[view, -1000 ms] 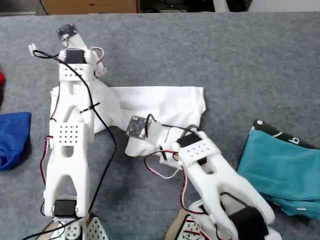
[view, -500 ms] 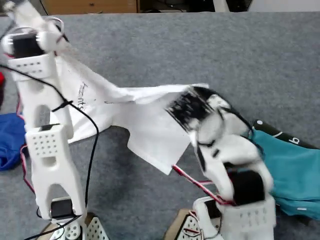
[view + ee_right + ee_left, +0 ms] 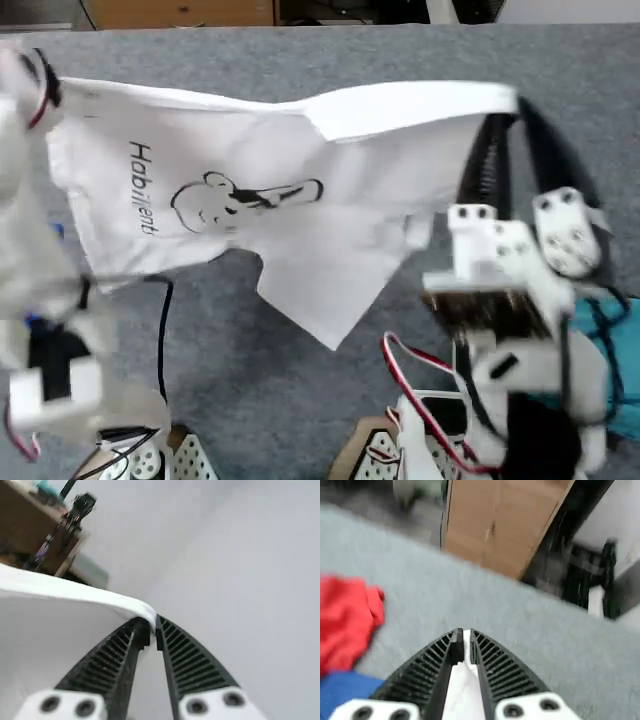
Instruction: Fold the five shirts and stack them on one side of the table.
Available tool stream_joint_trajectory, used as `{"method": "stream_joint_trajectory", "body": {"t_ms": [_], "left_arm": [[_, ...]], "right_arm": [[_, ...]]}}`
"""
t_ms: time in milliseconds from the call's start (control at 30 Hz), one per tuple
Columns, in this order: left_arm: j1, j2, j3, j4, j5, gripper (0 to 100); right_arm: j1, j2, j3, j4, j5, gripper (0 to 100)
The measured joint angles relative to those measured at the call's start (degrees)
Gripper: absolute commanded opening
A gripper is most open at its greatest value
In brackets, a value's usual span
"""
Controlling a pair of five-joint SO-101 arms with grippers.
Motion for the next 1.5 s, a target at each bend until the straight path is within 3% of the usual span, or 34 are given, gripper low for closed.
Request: {"method": "stream_joint_trajectory", "body": {"t_ms": [233, 367, 667, 1133, 1367, 1500], "left_arm": [[-0.1, -17.3, 0.3, 0.0, -7.3, 2], [-0.1, -20.1, 0.3, 0.0, -10.5, 2], [-0.3, -28.6, 0.3, -3.9, -13.3, 2], [-0.4, -34.0, 1.1, -3.3, -13.4, 2], [-0.4, -34.0, 17.5, -2.1, -13.4, 2], [-0.4, -33.8, 34.8, -10.8, -13.4, 2]], "right_arm": [[0.2, -0.4, -3.1, -12.1, 1.7, 0.5], [0.2, -0.4, -3.1, -17.1, 5.5, 0.5], [0.2, -0.4, -3.8, -30.1, 6.1, 0.5], [-2.5, 17.6, -28.7, -32.4, 6.1, 0.5], [-10.2, 22.8, -29.5, -29.2, 7.5, 0.5], [-12.7, 25.3, -26.0, -24.5, 7.5, 0.5]]}}
